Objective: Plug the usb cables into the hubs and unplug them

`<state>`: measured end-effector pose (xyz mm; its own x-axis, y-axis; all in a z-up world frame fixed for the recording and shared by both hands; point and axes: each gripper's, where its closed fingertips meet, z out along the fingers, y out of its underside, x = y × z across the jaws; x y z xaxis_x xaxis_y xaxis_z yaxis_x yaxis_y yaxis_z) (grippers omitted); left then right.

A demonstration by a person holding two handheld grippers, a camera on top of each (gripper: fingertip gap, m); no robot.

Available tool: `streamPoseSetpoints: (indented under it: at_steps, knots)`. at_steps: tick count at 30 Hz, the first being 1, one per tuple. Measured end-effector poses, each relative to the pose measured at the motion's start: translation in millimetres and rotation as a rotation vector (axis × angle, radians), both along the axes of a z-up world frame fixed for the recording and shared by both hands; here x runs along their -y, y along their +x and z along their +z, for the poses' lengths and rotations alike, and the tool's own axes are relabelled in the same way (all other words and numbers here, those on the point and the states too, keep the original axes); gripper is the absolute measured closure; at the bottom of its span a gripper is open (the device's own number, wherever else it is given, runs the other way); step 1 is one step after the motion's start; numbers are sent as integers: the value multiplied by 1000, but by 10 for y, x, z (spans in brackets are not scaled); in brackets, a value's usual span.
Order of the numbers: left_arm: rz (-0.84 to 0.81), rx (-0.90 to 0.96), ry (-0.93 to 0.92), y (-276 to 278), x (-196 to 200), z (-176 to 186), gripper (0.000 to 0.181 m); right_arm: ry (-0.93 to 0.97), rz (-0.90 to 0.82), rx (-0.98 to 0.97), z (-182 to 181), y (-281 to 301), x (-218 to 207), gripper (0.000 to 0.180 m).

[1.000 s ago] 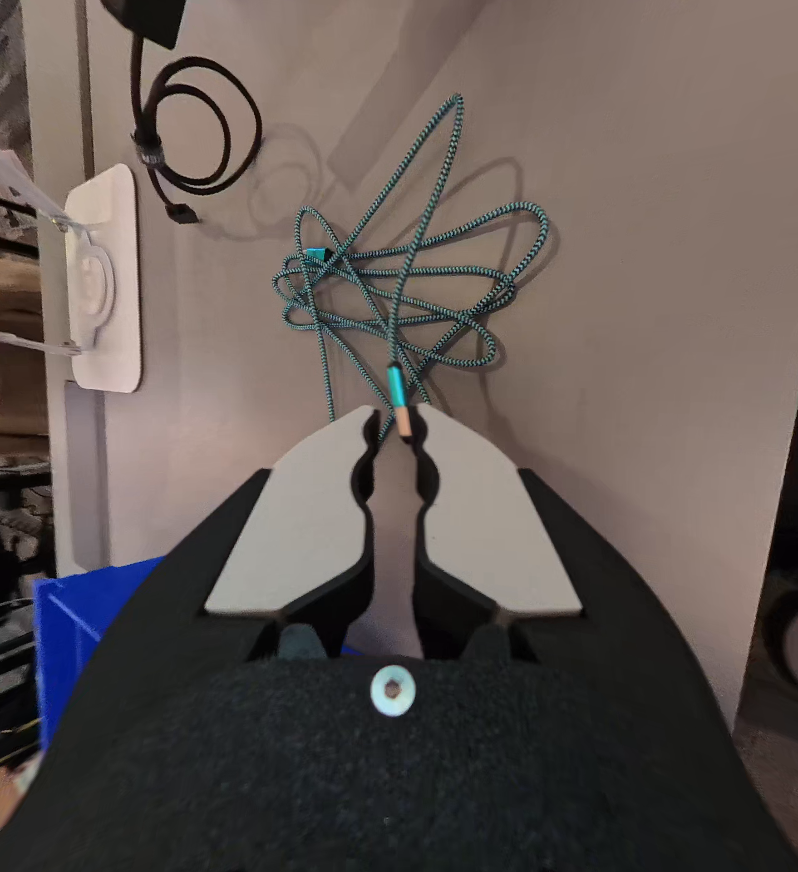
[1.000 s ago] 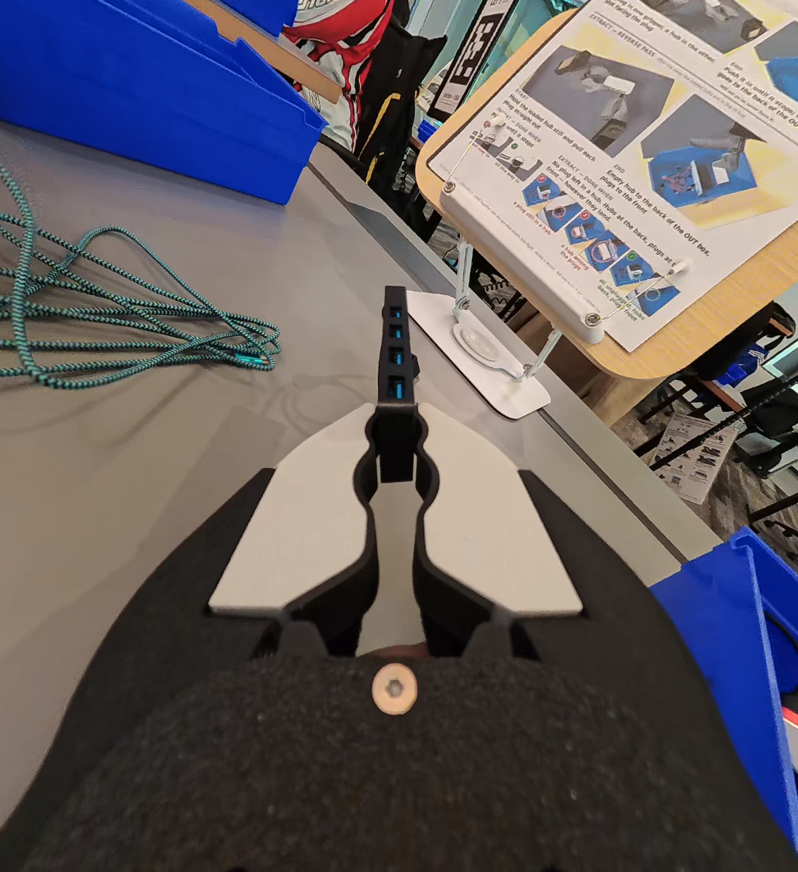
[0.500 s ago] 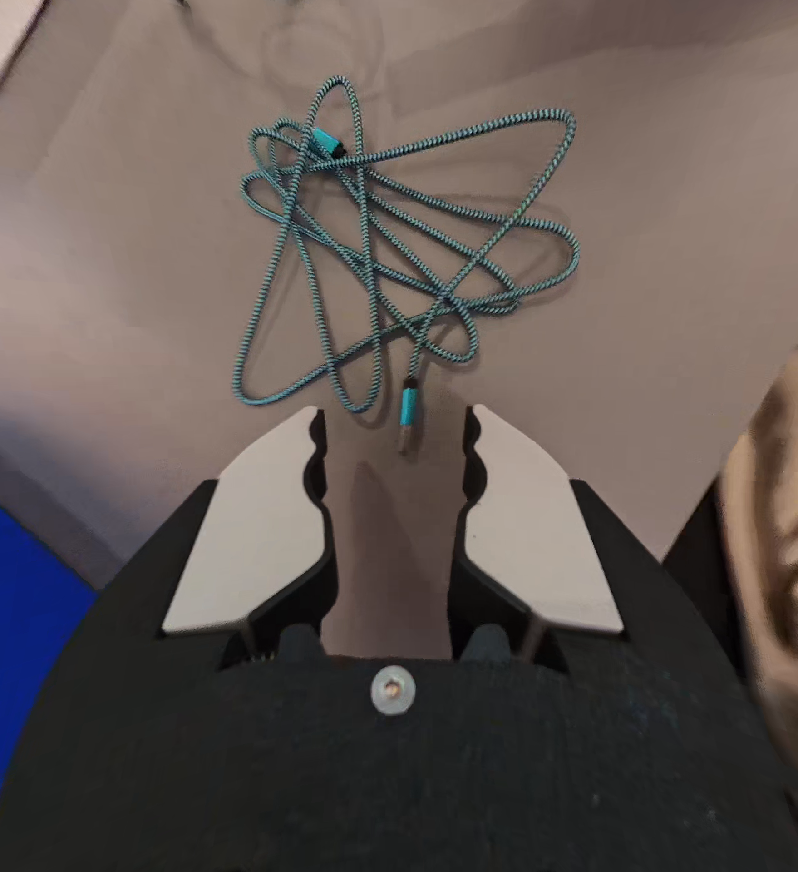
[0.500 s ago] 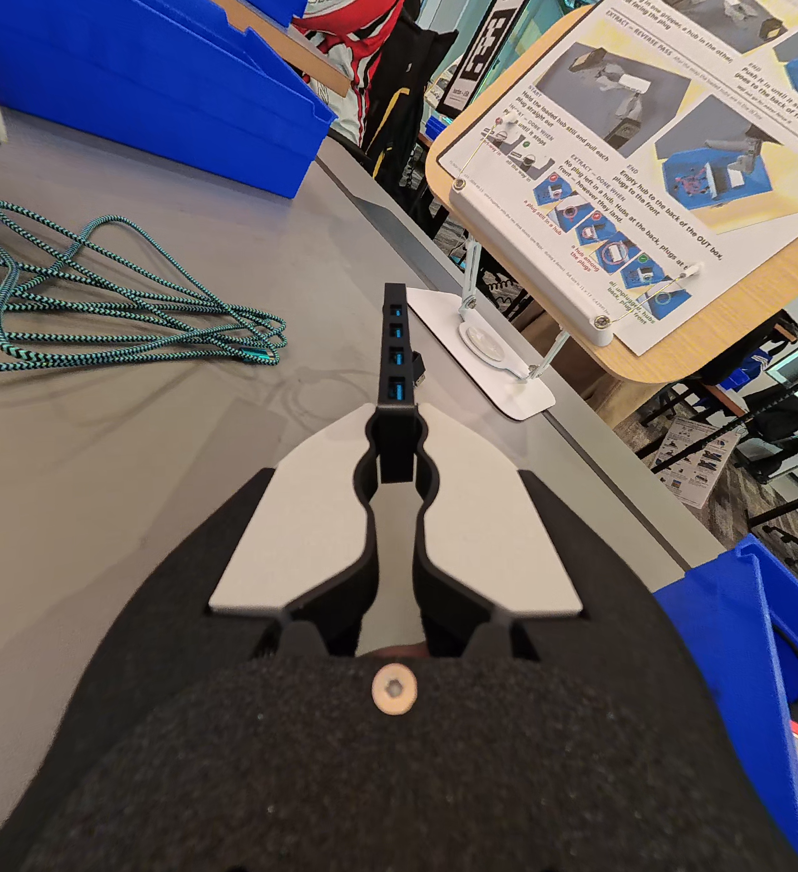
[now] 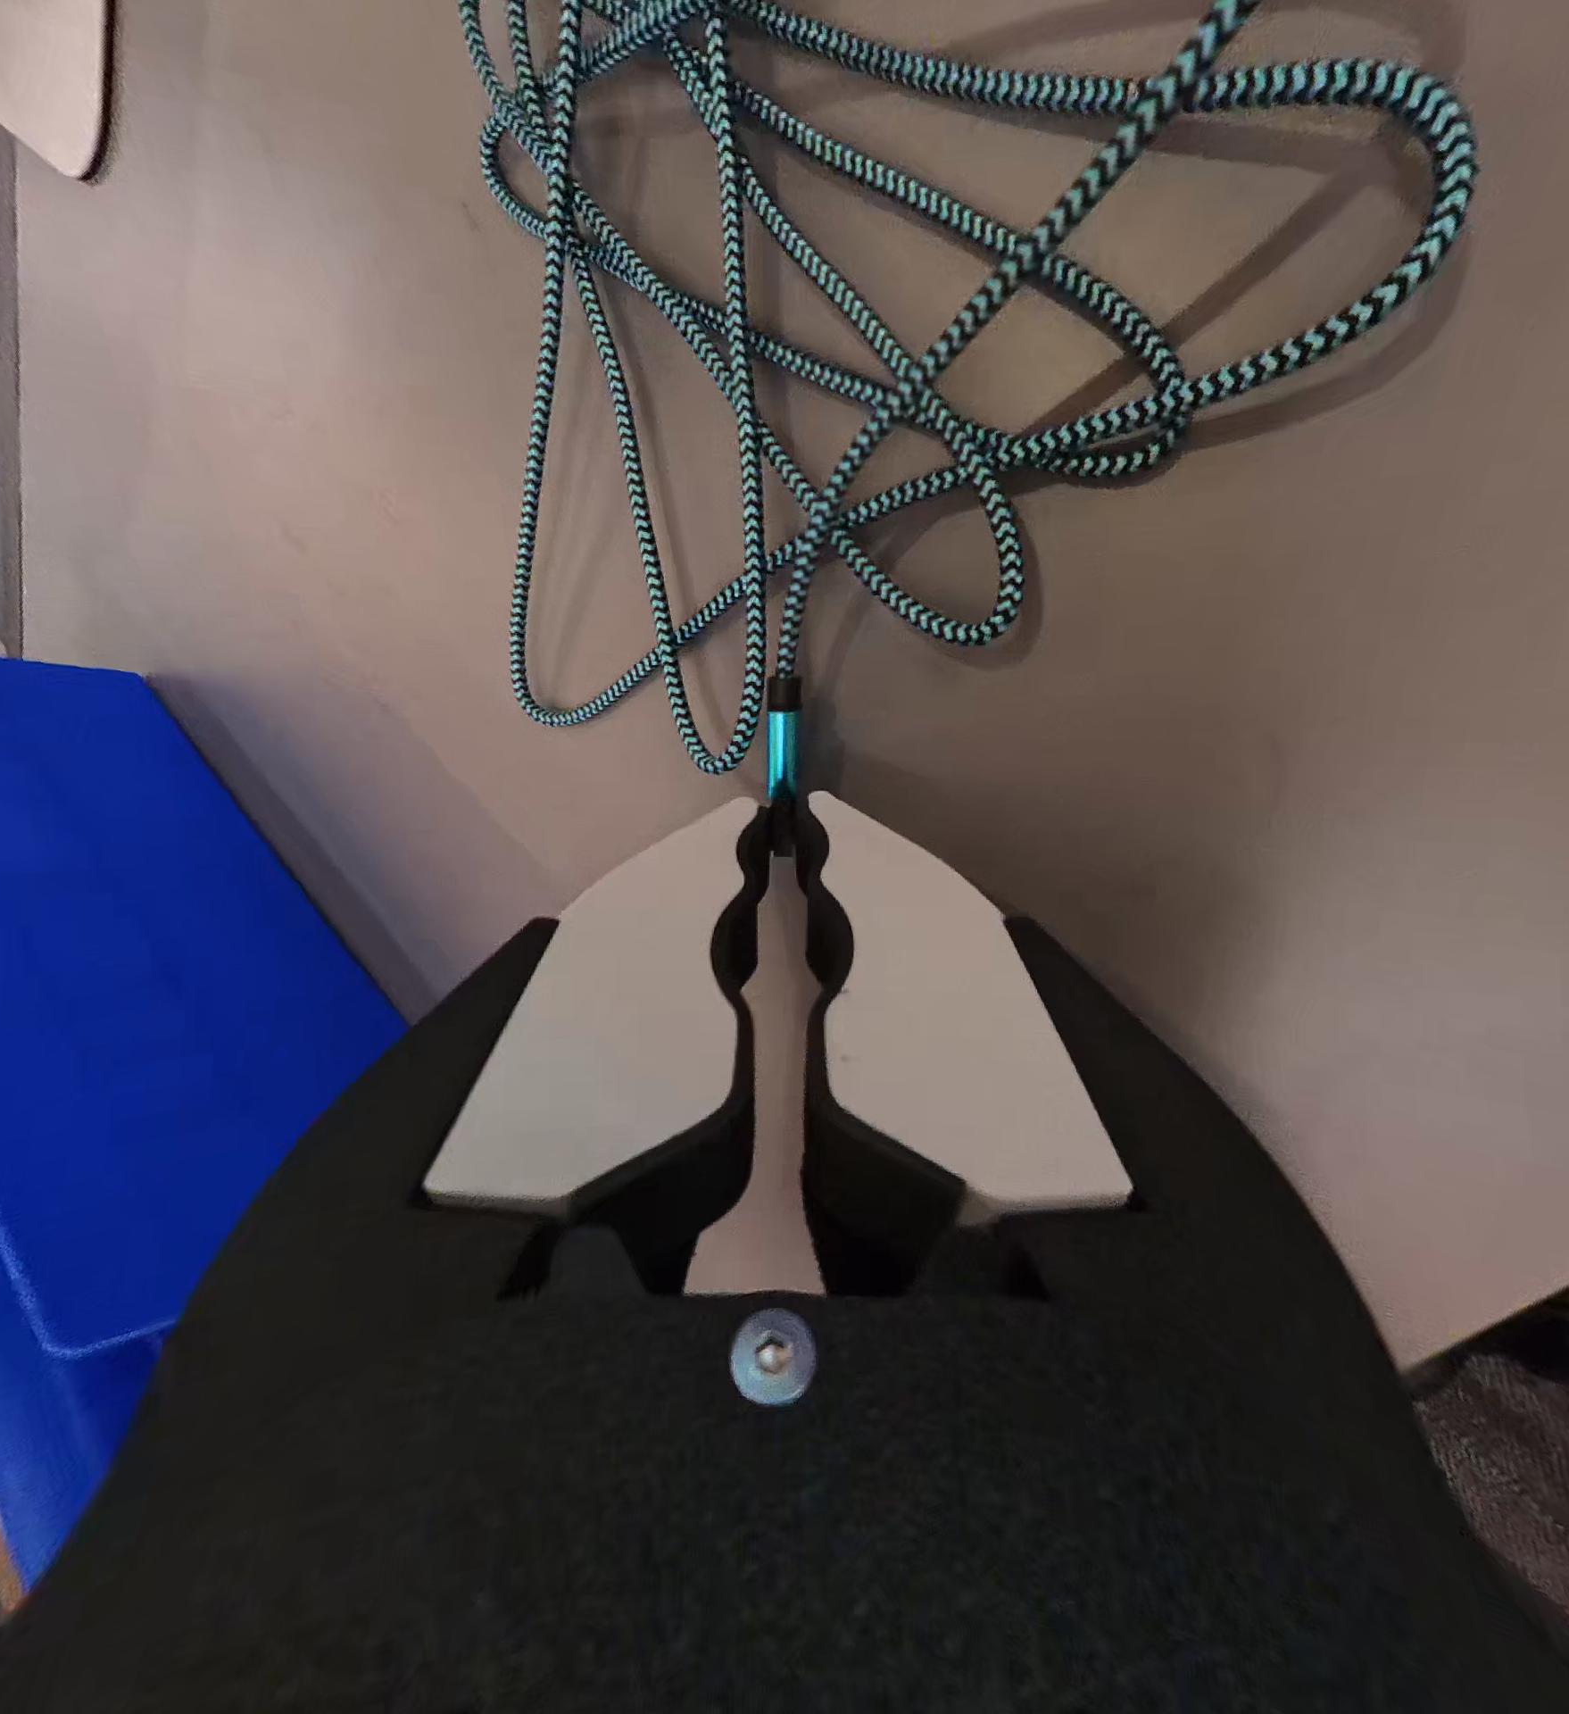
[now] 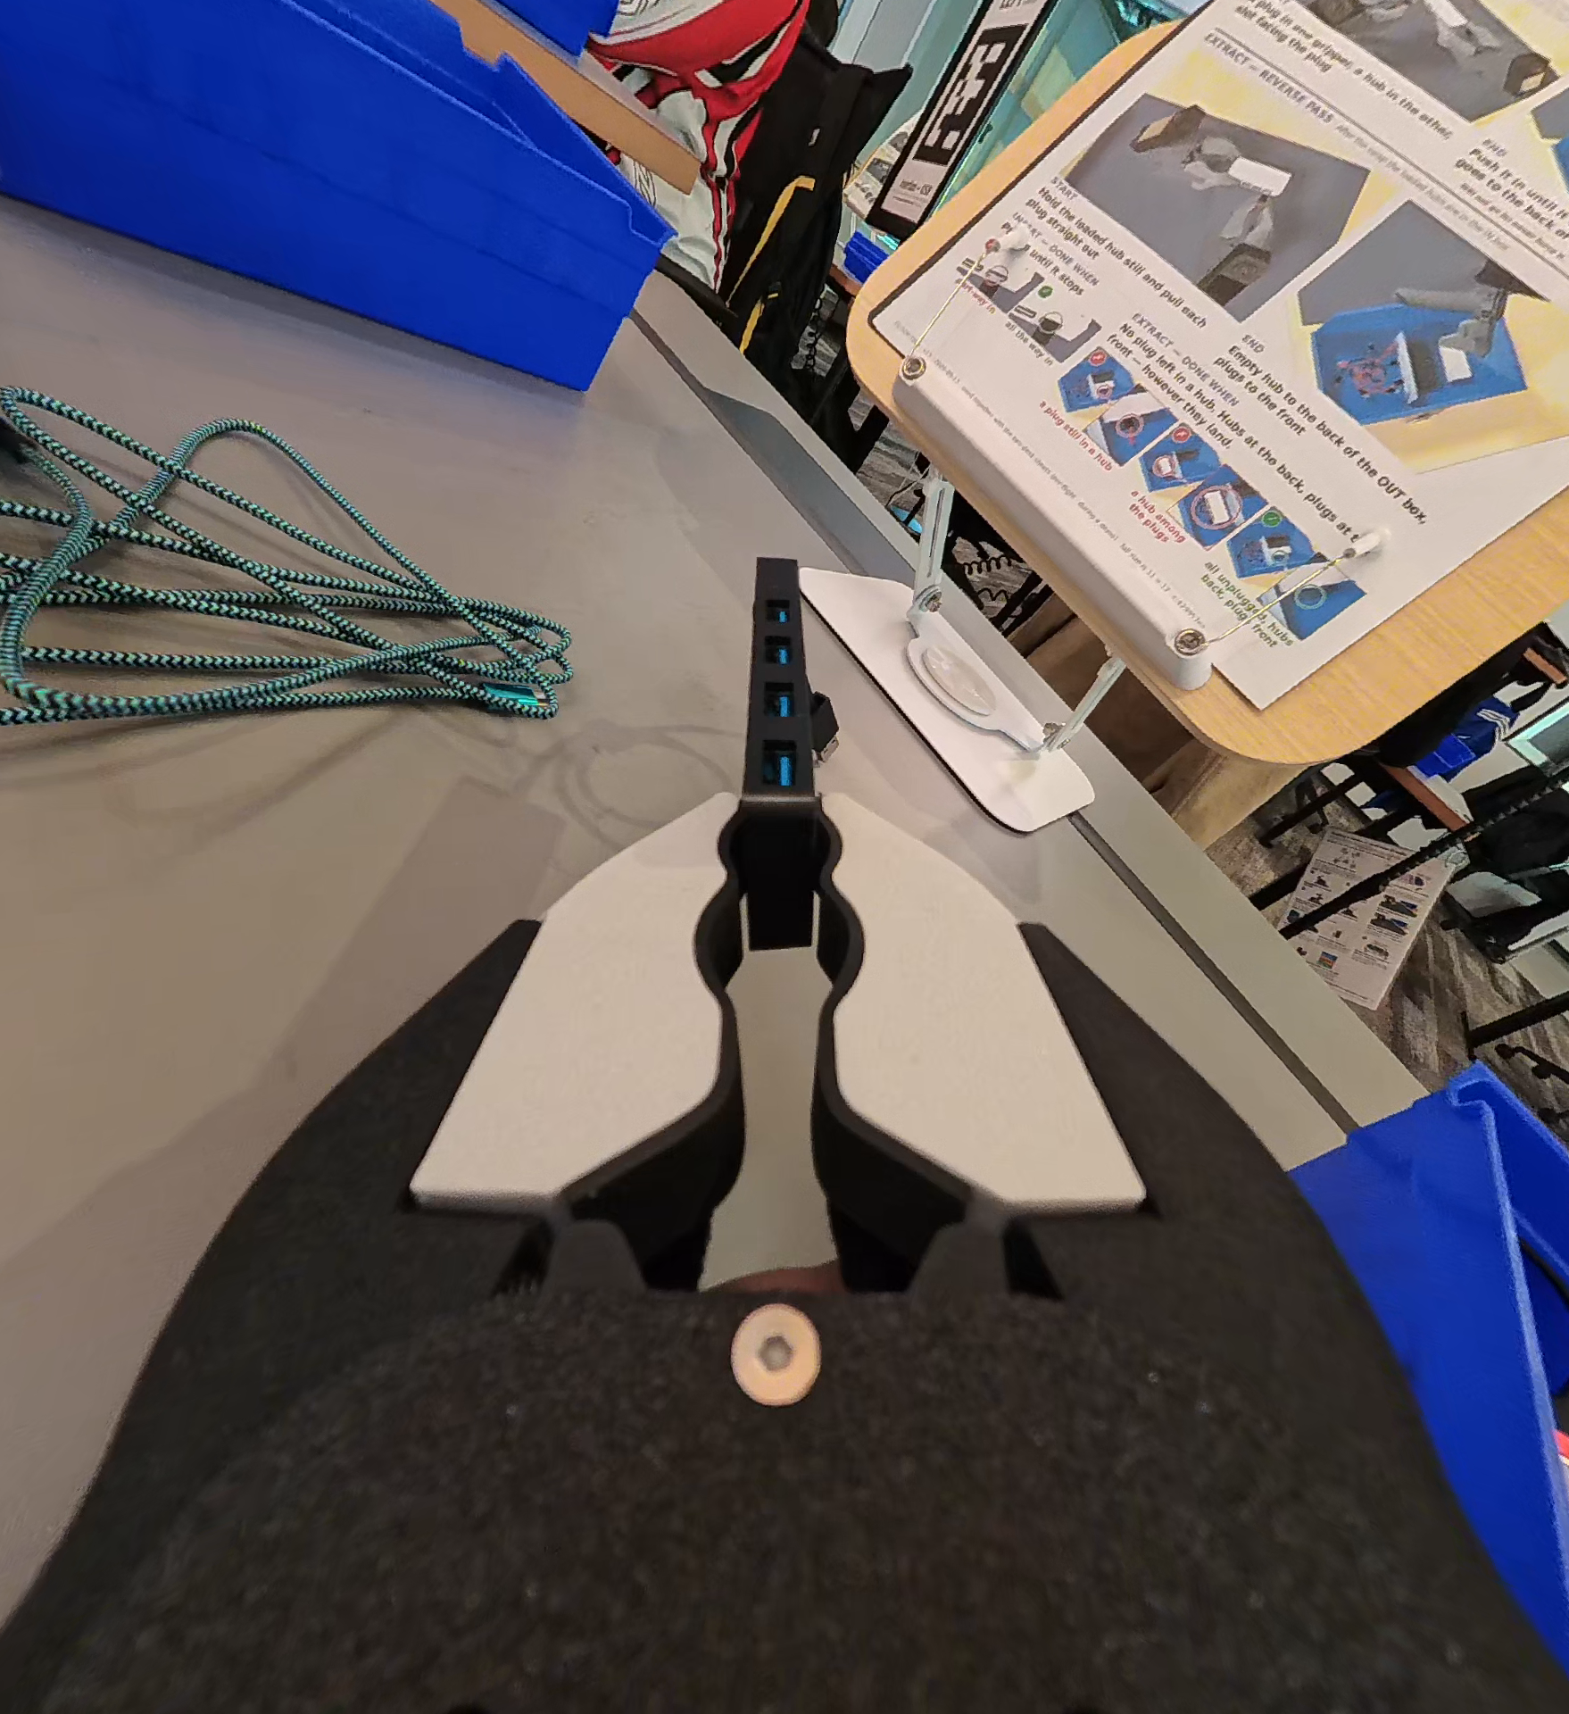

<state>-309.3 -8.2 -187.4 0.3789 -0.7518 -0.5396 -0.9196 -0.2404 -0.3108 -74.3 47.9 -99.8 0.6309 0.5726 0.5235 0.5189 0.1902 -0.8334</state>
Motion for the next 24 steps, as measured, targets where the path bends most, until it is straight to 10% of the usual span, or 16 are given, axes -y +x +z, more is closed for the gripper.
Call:
streamPoseSetpoints:
  at_steps: [12,19,24]
  knots:
    - [-234,-203,769,-269,-376,1922,177,-1,-10,-20,25,37,-9,169]
    - [-410,-450,836,-703,-453,3135,177,-7,-13,-31,28,48,-16,169]
    - [-683,-547,755,-494,-441,3298,177,-44,-11,-93,56,90,-35,169]
